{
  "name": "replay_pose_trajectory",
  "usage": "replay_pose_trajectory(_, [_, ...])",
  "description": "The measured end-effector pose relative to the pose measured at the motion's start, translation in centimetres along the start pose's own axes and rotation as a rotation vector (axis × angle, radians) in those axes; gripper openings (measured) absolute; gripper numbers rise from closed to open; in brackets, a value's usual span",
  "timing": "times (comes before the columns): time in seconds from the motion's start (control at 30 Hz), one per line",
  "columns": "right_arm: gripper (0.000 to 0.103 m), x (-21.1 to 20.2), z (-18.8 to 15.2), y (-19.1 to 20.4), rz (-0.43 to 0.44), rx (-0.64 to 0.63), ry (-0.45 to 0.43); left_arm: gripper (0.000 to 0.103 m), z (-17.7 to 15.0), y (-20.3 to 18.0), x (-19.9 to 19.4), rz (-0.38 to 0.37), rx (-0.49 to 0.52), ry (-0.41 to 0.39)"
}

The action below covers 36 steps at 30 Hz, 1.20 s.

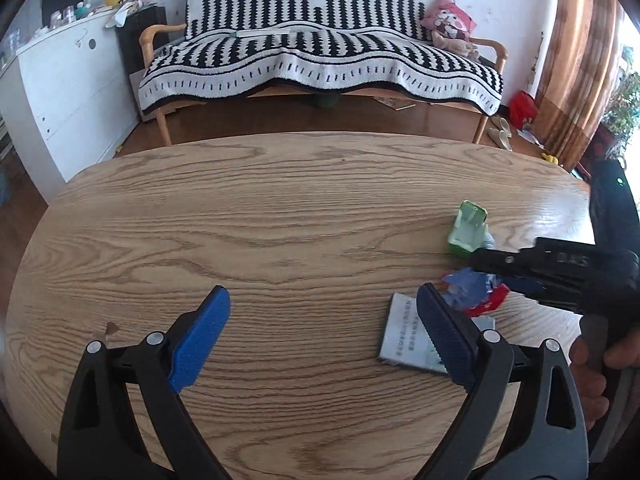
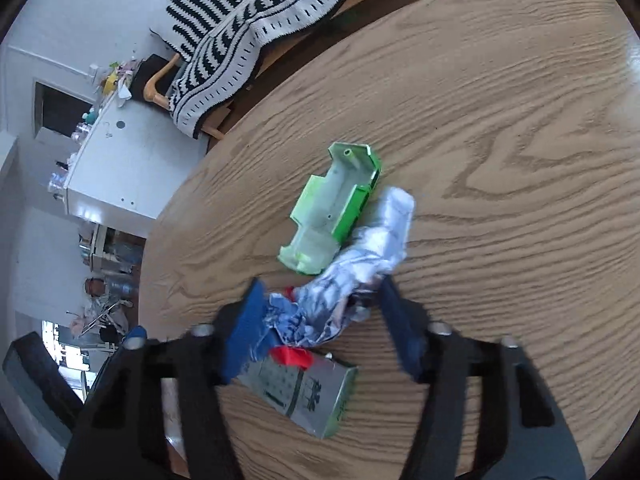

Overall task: Collect trash
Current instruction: 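Return both tools to the table and grasp the silver wrapper with the right tool, then grasp the green plastic tray with the left tool while the right tool holds the silver wrapper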

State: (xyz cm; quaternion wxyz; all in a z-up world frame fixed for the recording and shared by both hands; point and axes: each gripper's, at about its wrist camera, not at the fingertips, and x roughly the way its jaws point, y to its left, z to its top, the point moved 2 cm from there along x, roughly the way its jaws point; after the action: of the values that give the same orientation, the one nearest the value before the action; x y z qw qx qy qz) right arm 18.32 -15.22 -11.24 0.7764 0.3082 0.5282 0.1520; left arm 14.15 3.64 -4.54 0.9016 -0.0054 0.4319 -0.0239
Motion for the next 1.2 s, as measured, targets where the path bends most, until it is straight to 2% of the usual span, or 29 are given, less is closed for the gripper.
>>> replay_pose_trajectory(0.1, [0.014,-1.7,-0.3,0.9,0.031,-0.031,-0.031,0.091,-0.1,-0.6,0.1,-0.005,0.025,0.000])
replay_pose_trajectory(0.13, [0.012,-2.3,-0.3,1.1,0.040,-0.040,-0.046,0.091,-0.1,-0.7,0.2,-0.007,0.030,0.002])
replay_pose_trajectory(0.27, [0.011,-5.3,-0.2,2.2,0.032,-0.111,-0.132,0.091,-0.2,-1.5,0.6,-0.041,0.047,0.015])
replay_pose_trajectory(0.53, [0.011,-9.9,0.3,0.7,-0.026,-0.143,-0.234,0.091,1.8,-4.4,2.5,-0.104,0.092,0.014])
replay_pose_trajectory(0.7, [0.011,-12.2,0.3,-1.4,-0.056,-0.143,-0.261,0.091,3.2,-8.4,4.8,-0.149,0.161,0.038])
replay_pose_trajectory(0.8, [0.011,-13.2,0.1,-2.4,-0.068,-0.146,-0.263,0.091,3.7,-11.0,6.4,-0.142,0.226,0.048])
replay_pose_trajectory(0.97, [0.011,-15.0,-0.9,-4.2,-0.096,-0.153,-0.263,0.091,4.9,-11.8,9.3,-0.116,0.204,0.099])
replay_pose_trajectory(1.07, [0.011,-16.1,-1.6,-5.6,-0.112,-0.155,-0.266,0.072,5.3,-11.5,10.9,-0.109,0.190,0.148])
replay_pose_trajectory(1.13, [0.011,-16.8,-1.9,-6.3,-0.124,-0.154,-0.268,0.049,5.0,-11.4,11.5,-0.120,0.184,0.175])
replay_pose_trajectory(1.2, [0.011,-17.4,-2.2,-6.7,-0.137,-0.156,-0.272,0.035,4.7,-11.6,11.6,-0.092,0.208,0.166])
